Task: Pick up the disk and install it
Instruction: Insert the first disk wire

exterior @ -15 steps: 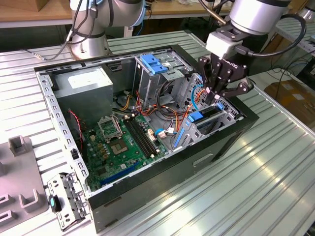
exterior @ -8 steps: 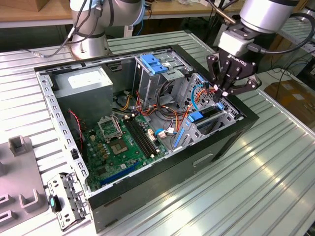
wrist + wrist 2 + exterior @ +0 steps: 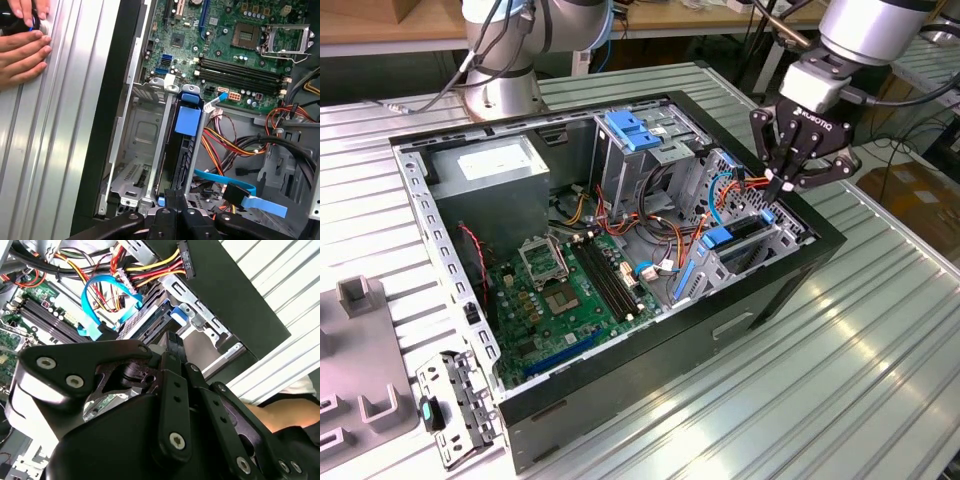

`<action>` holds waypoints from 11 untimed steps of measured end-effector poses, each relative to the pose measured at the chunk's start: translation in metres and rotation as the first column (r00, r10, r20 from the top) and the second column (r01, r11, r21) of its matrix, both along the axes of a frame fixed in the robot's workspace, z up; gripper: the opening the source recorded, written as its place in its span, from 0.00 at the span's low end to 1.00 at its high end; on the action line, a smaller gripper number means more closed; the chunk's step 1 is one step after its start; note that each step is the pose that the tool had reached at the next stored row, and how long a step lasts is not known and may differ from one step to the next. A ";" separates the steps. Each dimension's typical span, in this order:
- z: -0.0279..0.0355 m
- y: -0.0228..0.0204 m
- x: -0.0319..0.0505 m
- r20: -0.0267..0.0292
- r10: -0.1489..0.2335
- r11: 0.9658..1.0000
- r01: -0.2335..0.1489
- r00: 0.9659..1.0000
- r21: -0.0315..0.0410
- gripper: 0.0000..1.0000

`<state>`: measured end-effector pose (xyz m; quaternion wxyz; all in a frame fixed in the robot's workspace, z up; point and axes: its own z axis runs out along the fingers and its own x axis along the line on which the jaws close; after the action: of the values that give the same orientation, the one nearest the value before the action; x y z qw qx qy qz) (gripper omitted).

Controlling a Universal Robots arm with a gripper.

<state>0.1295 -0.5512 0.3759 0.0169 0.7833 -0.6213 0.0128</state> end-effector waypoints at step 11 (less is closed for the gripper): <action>0.0091 0.0001 0.0003 -0.004 0.191 0.982 -0.191 0.982 0.001 0.11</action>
<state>0.1298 -0.5511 0.3850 0.0167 0.8393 -0.5433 0.0128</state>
